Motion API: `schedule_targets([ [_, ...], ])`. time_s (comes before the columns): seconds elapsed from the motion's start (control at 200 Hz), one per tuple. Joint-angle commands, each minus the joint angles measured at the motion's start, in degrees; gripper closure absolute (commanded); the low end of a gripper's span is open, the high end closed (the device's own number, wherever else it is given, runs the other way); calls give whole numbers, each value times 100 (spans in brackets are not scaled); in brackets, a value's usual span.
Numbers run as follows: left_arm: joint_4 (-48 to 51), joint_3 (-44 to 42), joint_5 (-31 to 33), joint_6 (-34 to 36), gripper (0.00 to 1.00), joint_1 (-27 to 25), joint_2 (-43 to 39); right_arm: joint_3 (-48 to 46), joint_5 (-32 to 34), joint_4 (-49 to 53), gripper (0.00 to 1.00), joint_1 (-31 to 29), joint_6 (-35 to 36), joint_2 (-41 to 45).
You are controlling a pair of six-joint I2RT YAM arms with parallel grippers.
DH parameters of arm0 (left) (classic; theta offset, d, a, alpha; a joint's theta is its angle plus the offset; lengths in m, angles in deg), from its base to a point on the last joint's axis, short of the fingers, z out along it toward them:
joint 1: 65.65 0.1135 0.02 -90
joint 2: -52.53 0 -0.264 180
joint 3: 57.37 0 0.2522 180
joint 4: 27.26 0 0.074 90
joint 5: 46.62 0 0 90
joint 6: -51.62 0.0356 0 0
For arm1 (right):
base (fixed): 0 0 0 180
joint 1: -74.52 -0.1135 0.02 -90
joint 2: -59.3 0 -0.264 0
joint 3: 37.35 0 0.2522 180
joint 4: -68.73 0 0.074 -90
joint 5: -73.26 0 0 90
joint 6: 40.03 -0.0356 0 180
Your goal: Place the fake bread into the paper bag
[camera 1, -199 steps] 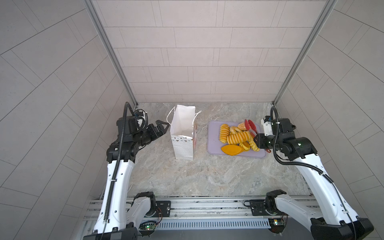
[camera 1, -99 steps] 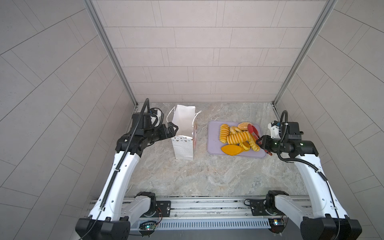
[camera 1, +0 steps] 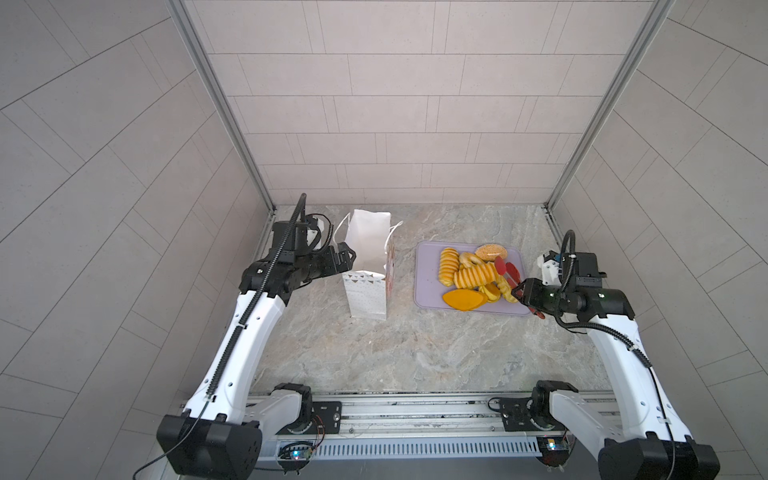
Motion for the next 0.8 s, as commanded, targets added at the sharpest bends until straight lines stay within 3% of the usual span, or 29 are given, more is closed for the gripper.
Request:
schedule_targets([
  [0.0,-117,192,53,110,0,-31,5,-19,-124,-165,50,30,-81,146],
  [0.796,-261,70,32,-21,0,-35,-53,-384,-636,-759,42,30,-366,-192],
])
